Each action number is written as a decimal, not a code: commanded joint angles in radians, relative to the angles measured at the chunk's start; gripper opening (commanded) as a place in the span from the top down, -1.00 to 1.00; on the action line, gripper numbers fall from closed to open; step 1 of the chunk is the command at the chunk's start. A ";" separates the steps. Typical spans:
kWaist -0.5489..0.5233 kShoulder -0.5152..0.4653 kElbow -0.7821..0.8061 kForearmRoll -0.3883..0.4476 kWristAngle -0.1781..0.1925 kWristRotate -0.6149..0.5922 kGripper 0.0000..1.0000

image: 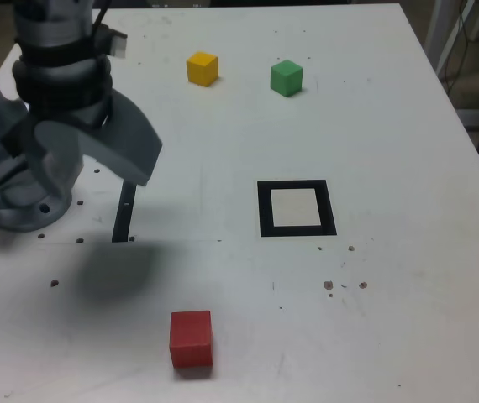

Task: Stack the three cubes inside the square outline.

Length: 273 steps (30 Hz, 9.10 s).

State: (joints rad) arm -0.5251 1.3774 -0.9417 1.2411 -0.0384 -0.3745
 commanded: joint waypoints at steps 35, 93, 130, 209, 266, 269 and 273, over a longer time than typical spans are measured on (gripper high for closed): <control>-0.382 0.514 -0.524 0.014 -0.015 -0.471 -0.99; -0.221 0.672 -0.447 -0.112 -0.069 -0.215 -0.13; -0.136 0.538 -0.572 0.114 0.122 -0.097 0.52; 0.438 0.820 -0.743 0.082 0.073 0.362 0.42; 0.246 0.531 -0.765 0.298 0.109 0.216 -0.99; 0.222 0.523 -0.745 0.304 0.109 0.195 -0.99; 0.198 0.531 -0.733 0.301 0.106 0.172 -0.99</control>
State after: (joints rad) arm -0.3247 1.9067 -1.6746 1.5403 0.0702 -0.1985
